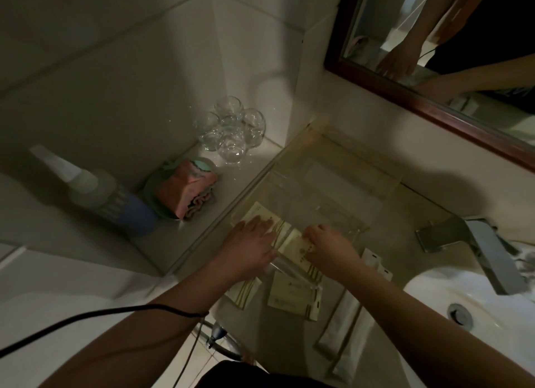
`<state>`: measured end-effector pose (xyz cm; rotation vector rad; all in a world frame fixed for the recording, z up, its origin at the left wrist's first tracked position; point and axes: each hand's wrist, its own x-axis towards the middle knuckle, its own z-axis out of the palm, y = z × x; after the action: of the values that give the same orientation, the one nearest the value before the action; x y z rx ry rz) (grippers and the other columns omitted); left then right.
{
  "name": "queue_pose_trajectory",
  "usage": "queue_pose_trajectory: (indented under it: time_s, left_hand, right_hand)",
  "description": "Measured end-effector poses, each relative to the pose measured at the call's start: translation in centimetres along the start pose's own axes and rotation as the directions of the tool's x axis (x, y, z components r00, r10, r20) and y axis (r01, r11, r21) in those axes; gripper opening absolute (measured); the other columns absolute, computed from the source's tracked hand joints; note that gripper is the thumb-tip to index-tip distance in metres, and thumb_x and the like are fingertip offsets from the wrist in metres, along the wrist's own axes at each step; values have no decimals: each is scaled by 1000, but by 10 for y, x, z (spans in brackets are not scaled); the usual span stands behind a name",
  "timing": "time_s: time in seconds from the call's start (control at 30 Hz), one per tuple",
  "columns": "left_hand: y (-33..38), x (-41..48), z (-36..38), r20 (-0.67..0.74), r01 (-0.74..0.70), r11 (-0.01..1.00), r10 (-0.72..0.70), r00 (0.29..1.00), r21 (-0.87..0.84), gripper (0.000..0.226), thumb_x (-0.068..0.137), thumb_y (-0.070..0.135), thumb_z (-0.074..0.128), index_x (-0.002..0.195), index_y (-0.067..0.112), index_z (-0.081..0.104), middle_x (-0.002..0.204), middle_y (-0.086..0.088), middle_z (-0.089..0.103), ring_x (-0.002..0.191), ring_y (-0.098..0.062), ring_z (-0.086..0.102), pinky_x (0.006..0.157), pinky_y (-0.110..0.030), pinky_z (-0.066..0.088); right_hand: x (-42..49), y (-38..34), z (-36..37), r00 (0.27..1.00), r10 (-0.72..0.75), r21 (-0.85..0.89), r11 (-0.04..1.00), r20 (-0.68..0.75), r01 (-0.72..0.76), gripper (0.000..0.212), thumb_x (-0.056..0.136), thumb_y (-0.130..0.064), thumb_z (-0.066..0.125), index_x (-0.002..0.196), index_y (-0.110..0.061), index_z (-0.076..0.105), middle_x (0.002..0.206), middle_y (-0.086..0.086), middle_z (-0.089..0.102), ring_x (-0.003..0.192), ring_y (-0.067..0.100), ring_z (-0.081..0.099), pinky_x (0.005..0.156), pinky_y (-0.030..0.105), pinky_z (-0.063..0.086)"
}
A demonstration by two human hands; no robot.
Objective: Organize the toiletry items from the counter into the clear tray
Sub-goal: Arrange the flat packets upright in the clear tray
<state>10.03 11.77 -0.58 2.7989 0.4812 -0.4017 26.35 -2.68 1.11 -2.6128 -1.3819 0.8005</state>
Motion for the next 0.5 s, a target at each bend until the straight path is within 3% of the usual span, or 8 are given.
queue_pose_trajectory:
  time_s: [0.1,0.23,0.37,0.5]
  left_hand:
    - [-4,0,1,-45,-15,1000,15,999,-3,49,95,47,32,136,22,46,157,-3,31,145,-27,24,114,-47,22]
    - [-5,0,-2,-50,6,1000,-6,999,0,65,86,47,13,134,23,48,155,-2,35,144,-27,27,114,-48,23]
    - [-6,1,-1,-38,18,1000,-19,999,-24,46,95,38,31,135,22,48,156,-2,33,145,-25,25,116,-47,20]
    - [-4,0,-2,-38,24,999,-25,999,-29,43,97,36,33,134,21,49,156,-2,32,145,-25,23,116,-46,19]
  right_hand:
    - [-1,0,2,1000,-11,21,1000,-11,11,40,82,-32,67,119,-29,52,119,0,53,101,24,58,73,32,46]
    - [-1,0,5,1000,-12,40,999,-26,13,40,81,-30,67,118,-29,52,119,-1,53,100,24,58,73,32,46]
    - [1,-2,7,998,-10,55,998,-61,14,38,84,-31,66,119,-28,54,118,-1,54,101,23,58,75,33,48]
    - [2,0,10,998,-3,67,998,-67,7,38,83,-31,67,118,-28,54,118,-1,54,99,21,59,73,31,46]
